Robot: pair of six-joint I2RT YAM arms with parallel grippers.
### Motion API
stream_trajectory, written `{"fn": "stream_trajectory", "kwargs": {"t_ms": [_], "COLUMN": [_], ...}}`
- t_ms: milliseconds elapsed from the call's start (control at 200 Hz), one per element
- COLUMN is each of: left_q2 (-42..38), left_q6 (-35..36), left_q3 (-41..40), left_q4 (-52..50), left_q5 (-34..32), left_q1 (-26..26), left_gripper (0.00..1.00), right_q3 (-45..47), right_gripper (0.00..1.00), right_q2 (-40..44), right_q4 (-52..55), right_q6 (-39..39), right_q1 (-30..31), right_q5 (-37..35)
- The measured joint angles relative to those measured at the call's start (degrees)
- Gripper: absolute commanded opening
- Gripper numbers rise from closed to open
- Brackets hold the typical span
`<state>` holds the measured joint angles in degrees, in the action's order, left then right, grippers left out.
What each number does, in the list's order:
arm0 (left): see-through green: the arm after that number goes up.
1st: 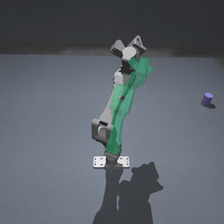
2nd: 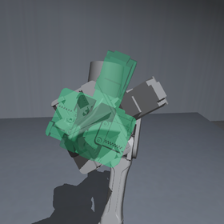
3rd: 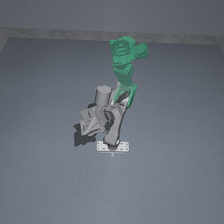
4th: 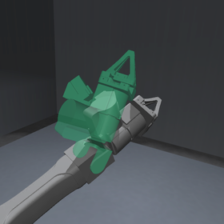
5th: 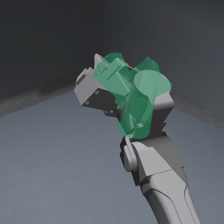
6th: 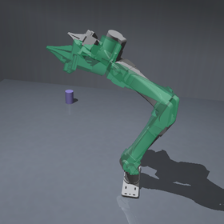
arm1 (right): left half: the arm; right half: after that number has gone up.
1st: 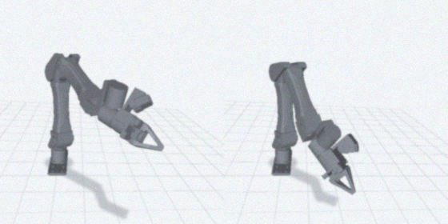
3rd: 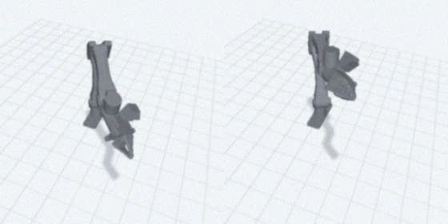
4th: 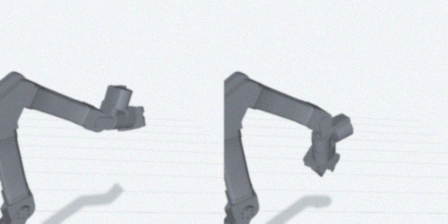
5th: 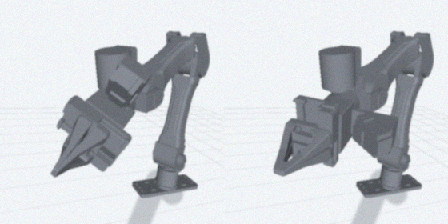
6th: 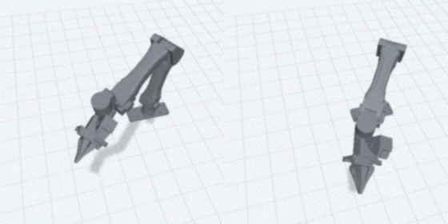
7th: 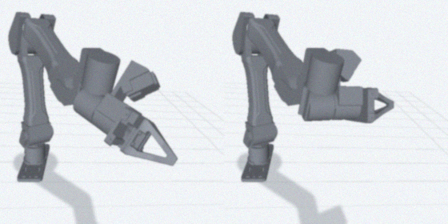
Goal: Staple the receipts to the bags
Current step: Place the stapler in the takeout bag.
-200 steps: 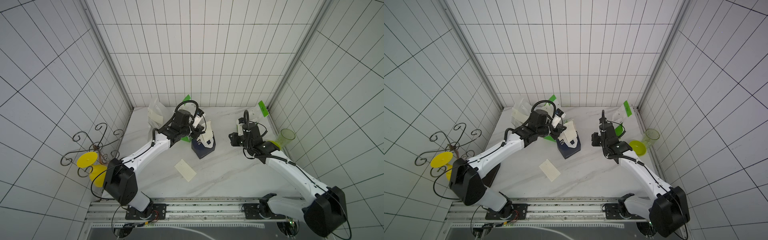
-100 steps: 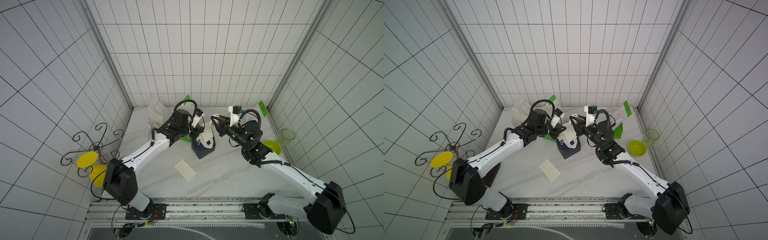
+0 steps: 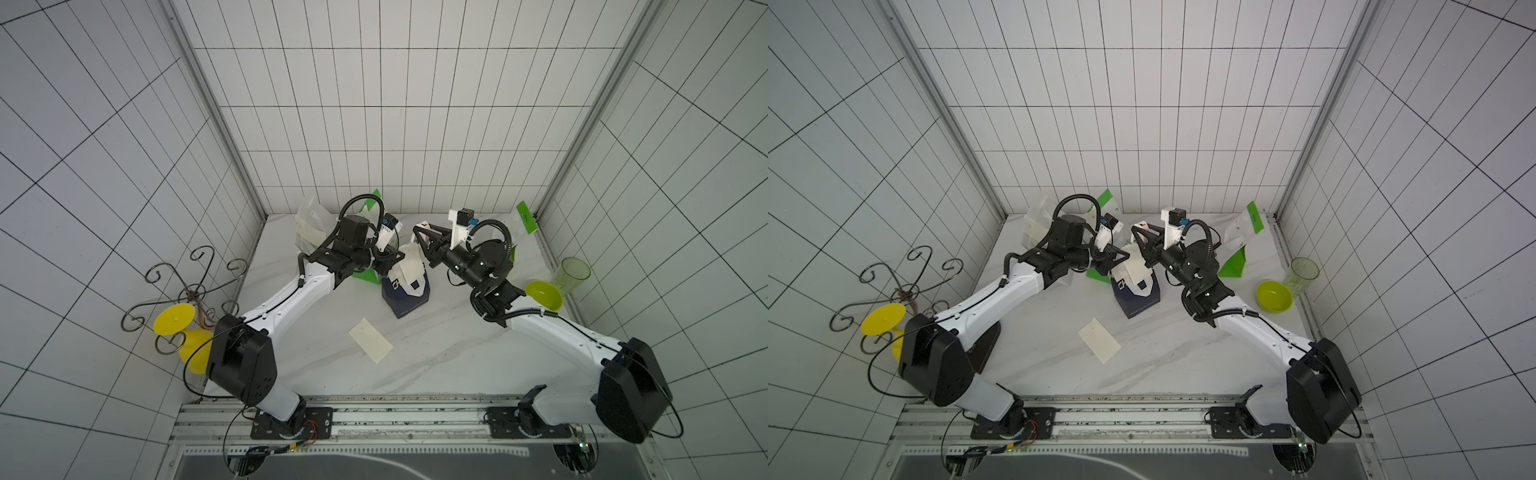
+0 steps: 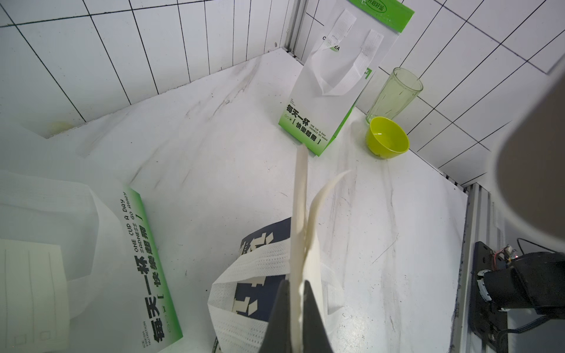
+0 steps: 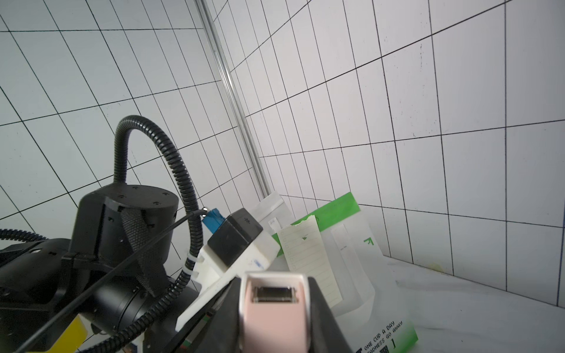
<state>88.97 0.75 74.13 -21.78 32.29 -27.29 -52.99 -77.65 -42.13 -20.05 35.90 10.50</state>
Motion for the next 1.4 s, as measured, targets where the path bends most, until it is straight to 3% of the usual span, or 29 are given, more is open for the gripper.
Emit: {"fn": "stream_trajectory", "kwargs": {"t_ms": [625,1399], "left_q2": [0.7,1.1], "left_q6": [-3.2,-3.8], "left_q3": [0.0,0.0], "left_q4": [0.2,0.6], "left_q5": [6.6,8.1], "left_q1": [0.0,0.3], "left_gripper": [0.00,0.00], "right_q3": [0.0,0.2], "right_gripper": [0.00,0.00], "right_q2": [-4.8,-6.8], "right_q4": [-2.8,-3.7], "right_q6": [9.0,13.9], "right_q1": [2.3,4.0], "right_q5": [-4.2,-7.6]}}
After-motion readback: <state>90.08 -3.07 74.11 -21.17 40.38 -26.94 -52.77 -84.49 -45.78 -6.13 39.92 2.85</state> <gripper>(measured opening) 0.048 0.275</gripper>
